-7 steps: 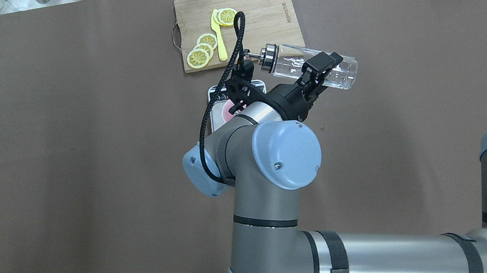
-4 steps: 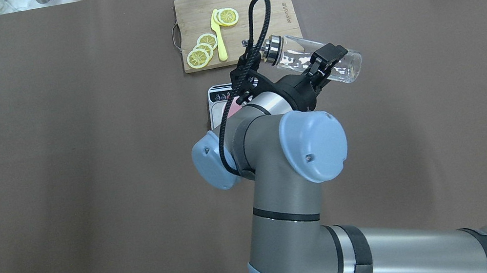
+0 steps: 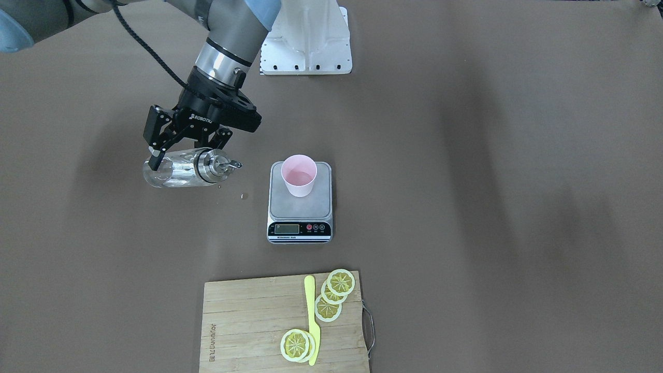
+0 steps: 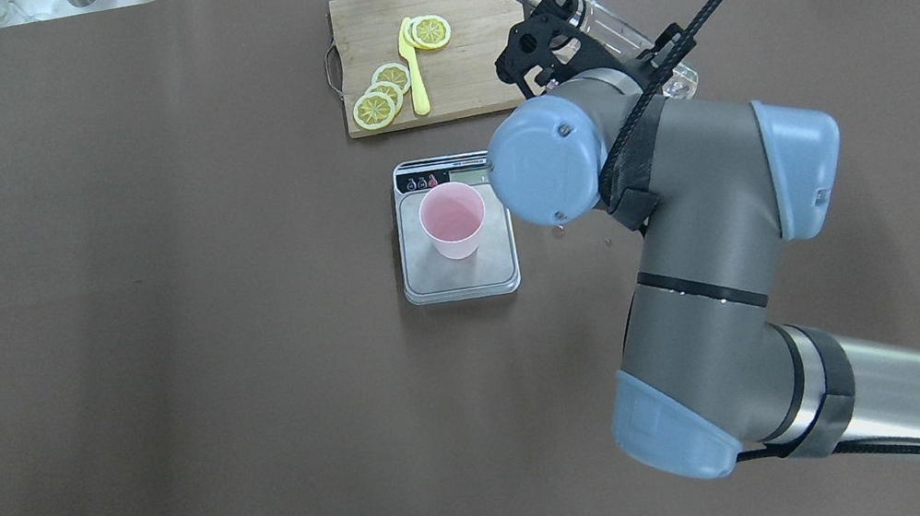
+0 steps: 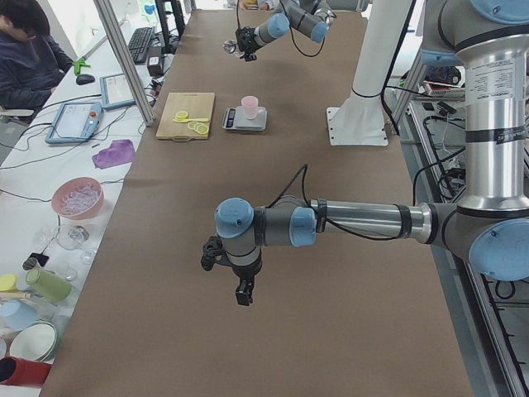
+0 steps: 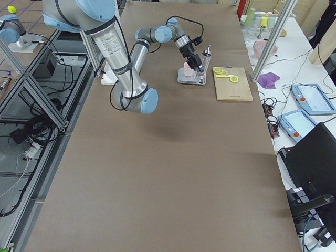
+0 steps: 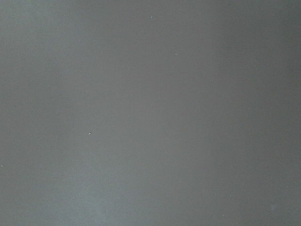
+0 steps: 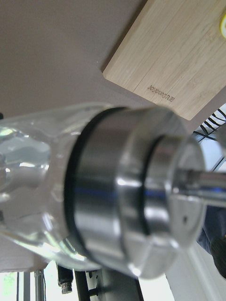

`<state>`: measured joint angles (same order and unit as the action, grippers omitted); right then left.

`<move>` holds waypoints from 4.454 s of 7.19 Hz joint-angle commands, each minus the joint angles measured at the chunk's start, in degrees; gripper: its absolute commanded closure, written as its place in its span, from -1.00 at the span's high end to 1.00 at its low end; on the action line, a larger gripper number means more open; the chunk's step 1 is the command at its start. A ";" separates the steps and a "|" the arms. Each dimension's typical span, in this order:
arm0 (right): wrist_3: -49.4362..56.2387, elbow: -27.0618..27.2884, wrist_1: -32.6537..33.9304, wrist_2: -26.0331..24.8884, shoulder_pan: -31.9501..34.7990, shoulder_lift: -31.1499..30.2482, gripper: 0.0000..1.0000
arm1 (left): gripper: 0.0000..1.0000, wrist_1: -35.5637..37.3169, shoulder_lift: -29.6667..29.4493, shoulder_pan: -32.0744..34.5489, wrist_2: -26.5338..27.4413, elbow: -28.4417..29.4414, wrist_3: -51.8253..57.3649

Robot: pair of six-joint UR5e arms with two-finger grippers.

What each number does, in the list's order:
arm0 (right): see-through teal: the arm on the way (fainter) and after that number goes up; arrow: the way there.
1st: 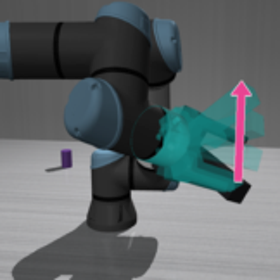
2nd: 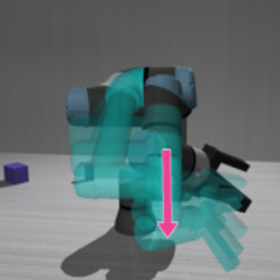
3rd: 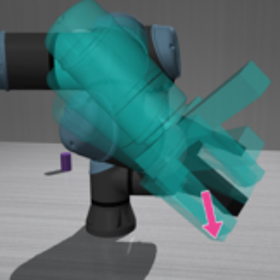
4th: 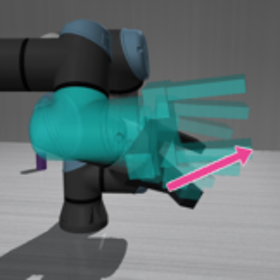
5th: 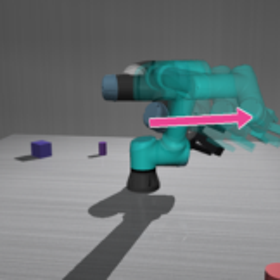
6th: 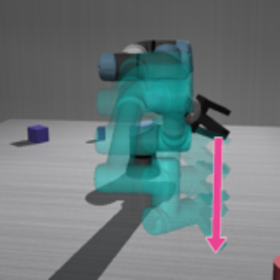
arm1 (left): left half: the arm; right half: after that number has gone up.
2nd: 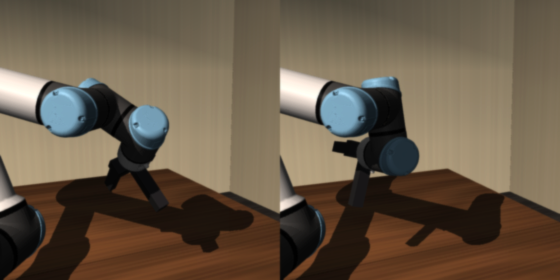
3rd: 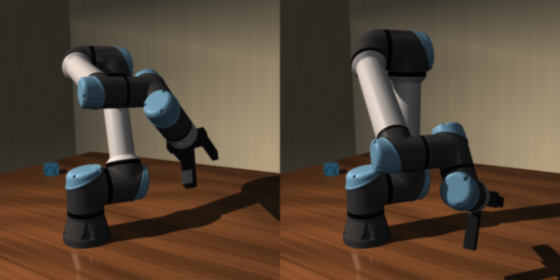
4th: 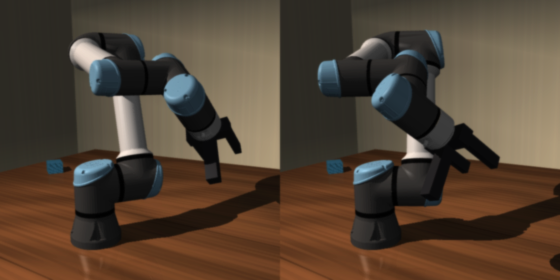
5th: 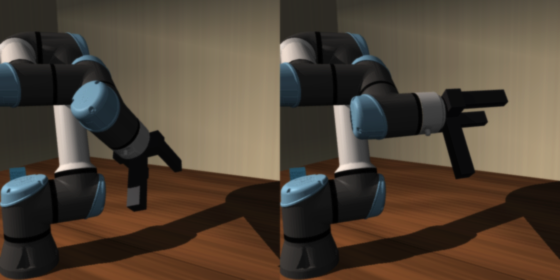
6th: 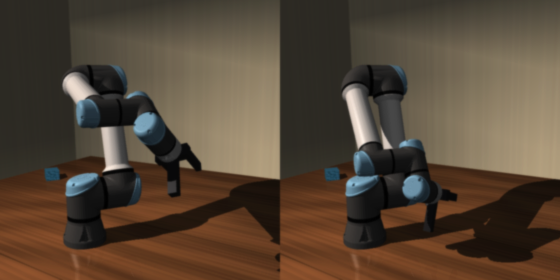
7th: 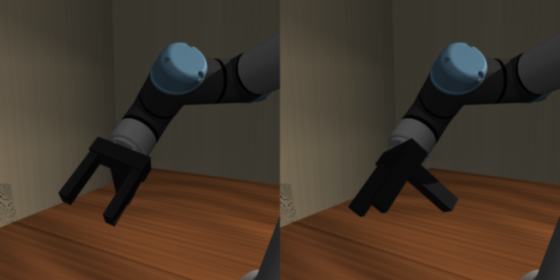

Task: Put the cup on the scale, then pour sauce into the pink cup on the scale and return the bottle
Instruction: 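Raise the bottle upright and carry it away from the cup, right gripper, then move the upright bottle with the right gripper beyond the scale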

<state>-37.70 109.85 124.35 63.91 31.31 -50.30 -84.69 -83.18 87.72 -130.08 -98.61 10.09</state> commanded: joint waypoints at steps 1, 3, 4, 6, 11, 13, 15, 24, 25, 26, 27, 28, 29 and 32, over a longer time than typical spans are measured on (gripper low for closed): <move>6.20 2.29 -9.25 9.01 6.28 -3.22 -1.00 | 0.97 -0.03 0.03 0.00 0.00 -0.18 0.10; 8.87 4.49 -19.00 17.97 11.56 -9.88 -1.00 | 0.97 -0.03 -0.06 0.09 0.00 -0.44 0.02; 8.96 4.41 -23.49 22.79 14.28 -12.69 -1.00 | 0.97 0.05 -0.06 0.09 -0.09 -0.44 -0.16; 12.99 4.32 -27.30 31.06 20.78 -17.27 -1.00 | 0.97 0.49 -0.49 0.09 -0.09 -0.79 -0.42; 11.89 2.84 -52.11 40.68 26.61 -33.35 -1.00 | 0.97 0.40 -0.32 0.09 -0.09 -2.73 -0.42; 6.88 -2.85 -67.40 40.86 26.61 -35.57 -1.00 | 0.97 0.40 -0.14 0.09 -0.09 -3.17 -0.42; 1.79 -12.68 -85.14 40.77 26.53 -35.84 -1.00 | 0.97 0.40 -0.14 0.09 -0.09 -3.08 -0.42; -10.63 -20.55 -101.93 20.06 17.32 -40.23 -1.00 | 0.97 0.40 -0.58 0.00 -0.09 -3.08 -0.42; -10.81 -20.72 -103.93 18.29 15.91 -41.02 -1.00 | 0.97 0.40 -0.58 0.00 -0.09 -3.08 -0.42; -11.33 -20.73 -105.61 16.27 14.67 -42.07 -1.00 | 0.97 0.40 -0.58 0.00 -0.09 -3.08 -0.42; -12.82 -20.81 -106.41 12.51 11.96 -42.51 -1.00 | 0.97 0.40 -0.58 0.00 -0.09 -3.08 -0.42; -13.09 -20.81 -106.42 10.38 10.02 -42.60 -1.00 | 0.97 0.40 -0.58 0.00 -0.09 -3.08 -0.42; -13.10 -20.90 -106.42 8.19 8.44 -43.13 -1.00 | 0.97 0.40 -0.58 0.00 -0.09 -3.08 -0.42; -14.24 -21.60 -108.86 7.02 5.88 -44.71 -1.00 | 0.97 0.40 -0.41 0.00 -0.09 -3.08 -0.42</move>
<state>-51.48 88.74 16.98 71.20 38.07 -94.54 -84.29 -83.63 87.72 -130.16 -101.69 9.67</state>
